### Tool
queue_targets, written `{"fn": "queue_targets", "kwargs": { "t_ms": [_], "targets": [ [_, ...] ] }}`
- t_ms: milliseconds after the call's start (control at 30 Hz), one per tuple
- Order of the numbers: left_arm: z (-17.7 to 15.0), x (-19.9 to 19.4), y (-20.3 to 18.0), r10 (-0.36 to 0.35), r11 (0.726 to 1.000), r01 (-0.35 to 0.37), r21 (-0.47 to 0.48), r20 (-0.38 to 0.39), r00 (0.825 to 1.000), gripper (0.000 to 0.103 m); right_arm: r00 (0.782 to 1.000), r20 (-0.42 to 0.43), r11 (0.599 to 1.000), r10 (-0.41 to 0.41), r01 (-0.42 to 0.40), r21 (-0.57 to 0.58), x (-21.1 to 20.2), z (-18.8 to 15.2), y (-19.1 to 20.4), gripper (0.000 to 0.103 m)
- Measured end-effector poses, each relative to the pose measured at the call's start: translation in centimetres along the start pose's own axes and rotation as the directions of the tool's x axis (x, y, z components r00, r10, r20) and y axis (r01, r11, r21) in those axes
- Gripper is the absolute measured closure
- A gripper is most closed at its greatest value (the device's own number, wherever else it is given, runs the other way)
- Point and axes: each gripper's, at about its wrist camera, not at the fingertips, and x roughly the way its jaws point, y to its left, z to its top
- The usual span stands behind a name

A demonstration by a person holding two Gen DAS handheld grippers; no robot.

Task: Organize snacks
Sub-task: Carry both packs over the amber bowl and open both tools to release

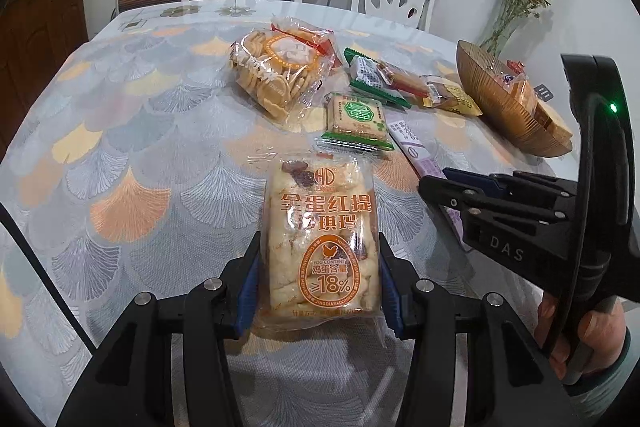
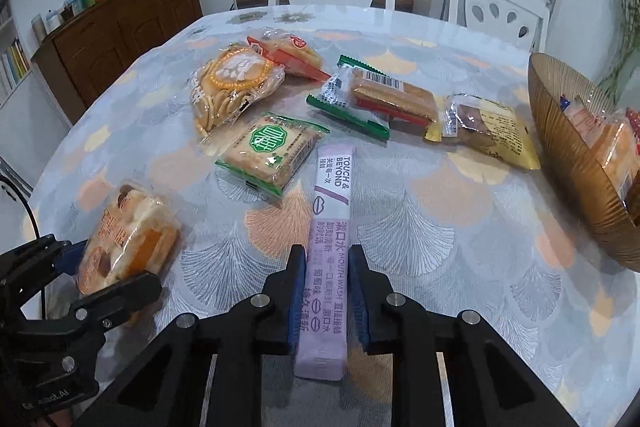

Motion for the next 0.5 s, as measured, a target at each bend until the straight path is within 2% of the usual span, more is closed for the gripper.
{"fn": "queue_targets", "kwargs": {
  "t_ms": [133, 300, 500],
  "targets": [
    [0.0, -0.1, -0.1, 0.005, 1.0, -0.005, 0.002, 0.002, 1.0, 0.056, 1.0, 0.002, 0.999, 0.027, -0.027, 0.033, -0.8, -0.8, -1.0, 0.084],
    [0.1, -0.5, -0.5, 0.013, 1.0, -0.013, 0.015, 0.003, 1.0, 0.056, 0.992, 0.013, 0.985, 0.129, -0.129, 0.111, -3.2, -2.4, -3.6, 0.084],
    [1.4, -2.7, -2.8, -0.079, 0.997, 0.078, 0.031, 0.049, 0.996, 0.056, 0.971, -0.019, 0.953, 0.238, -0.229, 0.2, -4.5, -3.8, -6.4, 0.084]
  ]
}}
